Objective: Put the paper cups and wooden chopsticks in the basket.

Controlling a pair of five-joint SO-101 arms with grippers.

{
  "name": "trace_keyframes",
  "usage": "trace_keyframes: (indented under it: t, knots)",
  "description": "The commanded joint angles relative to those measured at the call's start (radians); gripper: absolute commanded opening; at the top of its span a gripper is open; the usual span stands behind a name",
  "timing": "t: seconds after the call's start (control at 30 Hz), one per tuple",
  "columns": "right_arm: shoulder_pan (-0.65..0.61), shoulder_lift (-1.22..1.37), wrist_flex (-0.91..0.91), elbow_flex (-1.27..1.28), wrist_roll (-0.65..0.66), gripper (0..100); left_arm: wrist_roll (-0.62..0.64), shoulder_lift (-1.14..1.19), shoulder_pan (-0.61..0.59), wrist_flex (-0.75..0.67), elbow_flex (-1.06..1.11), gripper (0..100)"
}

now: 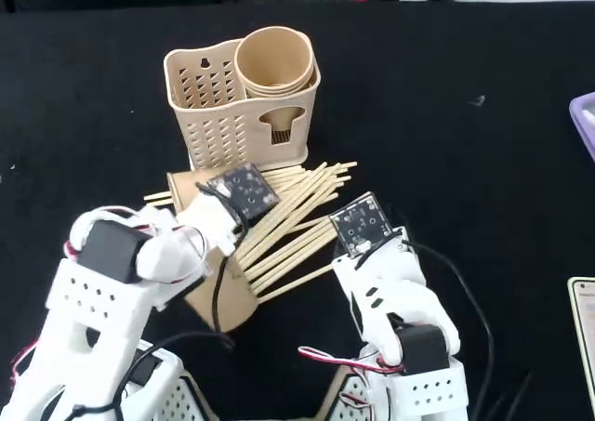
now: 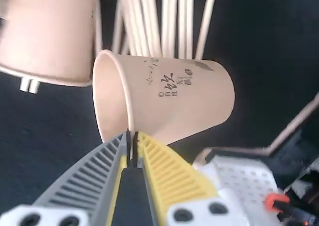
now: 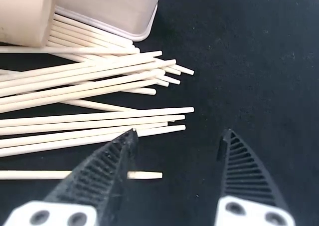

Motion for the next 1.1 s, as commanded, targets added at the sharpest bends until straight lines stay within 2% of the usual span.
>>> trace_keyframes:
  t: [0.0,0.17,0.3,0.37,0.5,0.57,0.7,0.77,0.93,1.07]
  knots:
    - [0.018,-0.016,-0.006,-0.004,-0.009,26.9,0.081,-0.012,0.001,0.009,-0.12,3]
    - [0.029,-0.016,-0.023,-0.004,-0.061,26.9,0.155,-0.012,0.001,0.009,-0.168,3]
    - [0.141,-0.016,-0.066,-0.004,-0.149,26.5,0.222,-0.014,0.002,0.011,-0.211,3]
    - [0.195,-0.016,-0.083,-0.004,-0.213,21.5,0.25,-0.014,0.012,0.011,-0.265,3]
    - [0.253,-0.016,-0.1,-0.004,-0.275,0.5,0.316,-0.014,0.108,0.011,-0.433,3]
    - [0.262,-0.016,-0.098,-0.002,-0.282,3.8,0.336,-0.009,0.151,0.009,-0.535,3]
    - [0.261,-0.016,-0.1,0.007,-0.284,1.1,0.336,0.005,0.162,-0.015,-0.688,3]
    - [0.258,-0.016,-0.133,0.03,-0.284,1.5,0.342,0.028,0.13,-0.078,-0.72,3]
    - [0.256,-0.016,-0.173,0.051,-0.284,1.5,0.361,0.106,-0.108,-0.361,-0.684,3]
    - [0.256,-0.016,-0.172,0.051,-0.284,1.5,0.384,0.204,-0.177,-0.592,-0.615,3]
